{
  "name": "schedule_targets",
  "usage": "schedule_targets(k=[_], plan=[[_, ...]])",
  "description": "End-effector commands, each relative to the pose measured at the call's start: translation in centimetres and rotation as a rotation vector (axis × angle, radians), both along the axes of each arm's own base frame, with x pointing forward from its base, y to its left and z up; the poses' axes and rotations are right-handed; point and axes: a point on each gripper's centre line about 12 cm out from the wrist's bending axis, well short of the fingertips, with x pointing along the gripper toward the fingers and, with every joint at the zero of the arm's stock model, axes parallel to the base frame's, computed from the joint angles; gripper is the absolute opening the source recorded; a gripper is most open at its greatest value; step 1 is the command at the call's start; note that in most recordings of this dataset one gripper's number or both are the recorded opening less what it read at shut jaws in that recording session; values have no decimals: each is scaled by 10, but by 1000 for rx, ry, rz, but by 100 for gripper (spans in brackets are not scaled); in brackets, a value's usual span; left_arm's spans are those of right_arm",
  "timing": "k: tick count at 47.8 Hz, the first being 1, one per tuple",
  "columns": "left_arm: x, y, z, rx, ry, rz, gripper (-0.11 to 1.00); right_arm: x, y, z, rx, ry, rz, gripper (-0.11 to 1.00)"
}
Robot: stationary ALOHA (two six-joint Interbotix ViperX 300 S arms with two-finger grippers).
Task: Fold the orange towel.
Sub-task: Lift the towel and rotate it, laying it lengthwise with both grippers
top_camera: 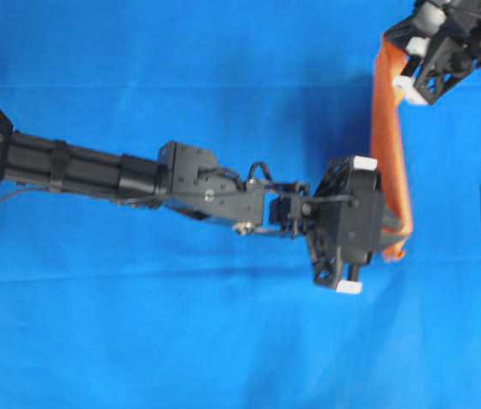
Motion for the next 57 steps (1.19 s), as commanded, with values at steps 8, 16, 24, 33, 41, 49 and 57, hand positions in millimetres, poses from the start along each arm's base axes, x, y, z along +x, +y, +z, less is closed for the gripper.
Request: schedule_targets(k=[8, 16, 24, 33, 41, 49, 57], plan=[[-37, -33, -3, -55, 86, -35, 2, 44, -11, -16, 29, -49, 73, 2], [-66, -28, -23, -115, 159, 6, 2, 79, -12, -32, 53, -24, 123, 2], [-83, -29, -31, -151, 153, 19, 2, 97, -10, -38, 58, -21, 152, 2], [-92, -28, -35, -152, 158, 21, 2, 103, -5, -41, 61, -27, 175, 2], [-91, -26, -36, -152, 156, 23, 2, 104, -3, -44, 65, -26, 183, 2], [-89, -23, -35, -154, 148, 31, 2, 110, 2, -43, 61, -52, 212, 2], [-90, -23, -35, -155, 142, 30, 33, 114, 7, -42, 56, -67, 236, 19]])
